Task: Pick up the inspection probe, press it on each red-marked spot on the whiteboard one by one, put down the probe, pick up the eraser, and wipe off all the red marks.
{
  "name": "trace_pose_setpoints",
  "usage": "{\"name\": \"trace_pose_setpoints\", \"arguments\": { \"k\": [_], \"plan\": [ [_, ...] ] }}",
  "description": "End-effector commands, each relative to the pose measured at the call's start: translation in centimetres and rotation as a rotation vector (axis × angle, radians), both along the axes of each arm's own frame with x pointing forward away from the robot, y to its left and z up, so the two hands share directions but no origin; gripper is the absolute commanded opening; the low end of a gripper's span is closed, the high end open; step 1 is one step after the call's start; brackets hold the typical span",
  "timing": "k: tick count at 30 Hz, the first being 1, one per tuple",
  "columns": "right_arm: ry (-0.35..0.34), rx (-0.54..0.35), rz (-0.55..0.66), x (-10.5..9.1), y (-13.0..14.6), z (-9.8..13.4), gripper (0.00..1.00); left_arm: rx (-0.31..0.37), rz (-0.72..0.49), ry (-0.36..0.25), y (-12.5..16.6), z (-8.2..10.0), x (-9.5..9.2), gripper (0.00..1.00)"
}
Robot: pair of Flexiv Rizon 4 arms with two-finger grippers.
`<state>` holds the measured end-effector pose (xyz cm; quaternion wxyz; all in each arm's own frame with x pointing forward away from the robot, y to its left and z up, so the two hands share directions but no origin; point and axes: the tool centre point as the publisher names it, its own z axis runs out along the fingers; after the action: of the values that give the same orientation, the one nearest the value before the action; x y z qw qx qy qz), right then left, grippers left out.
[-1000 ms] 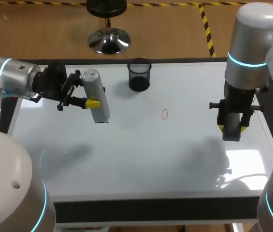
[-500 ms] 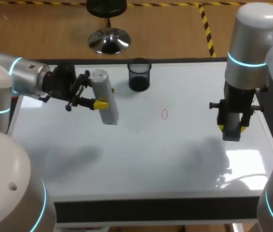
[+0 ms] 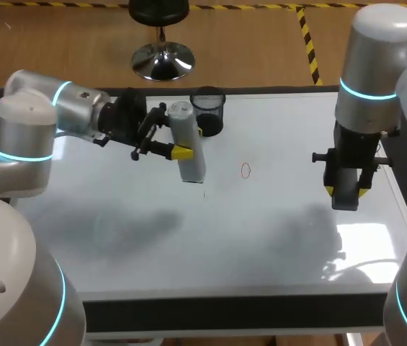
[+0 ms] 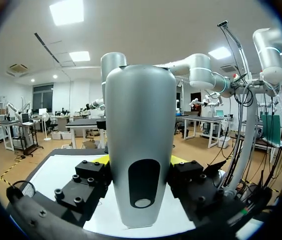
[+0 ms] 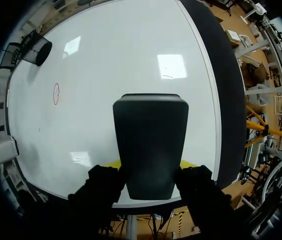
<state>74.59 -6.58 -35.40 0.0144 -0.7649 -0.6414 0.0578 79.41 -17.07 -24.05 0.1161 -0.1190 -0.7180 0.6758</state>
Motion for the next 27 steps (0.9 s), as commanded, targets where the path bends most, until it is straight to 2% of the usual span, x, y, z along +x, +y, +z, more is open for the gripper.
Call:
{"name": "trace_pose_setpoints", "arguments": {
  "k": [1,6,13,20,27],
  "plan": [
    [-0.001,0.003,0.001,0.0,-0.1,0.1,0.0,-0.012,-0.042,0.012,-2.5,-0.9,1.2,0.0],
    [-0.001,0.003,0.001,0.0,-0.1,0.1,0.0,-0.01,-0.039,0.005,-4.1,-1.2,1.9,0.0],
    [-0.001,0.003,0.001,0.0,-0.1,0.1,0.0,-0.028,0.025,-0.004,-6.0,-1.4,3.5,0.0],
    [-0.001,0.003,0.001,0.0,-0.1,0.1,0.0,-0.045,0.037,0.011,-7.6,-1.6,4.5,0.0],
    [-0.001,0.003,0.001,0.0,-0.1,0.1,0.0,-0.037,0.05,-0.014,-9.4,-2.1,5.1,0.0]
  ]
}}
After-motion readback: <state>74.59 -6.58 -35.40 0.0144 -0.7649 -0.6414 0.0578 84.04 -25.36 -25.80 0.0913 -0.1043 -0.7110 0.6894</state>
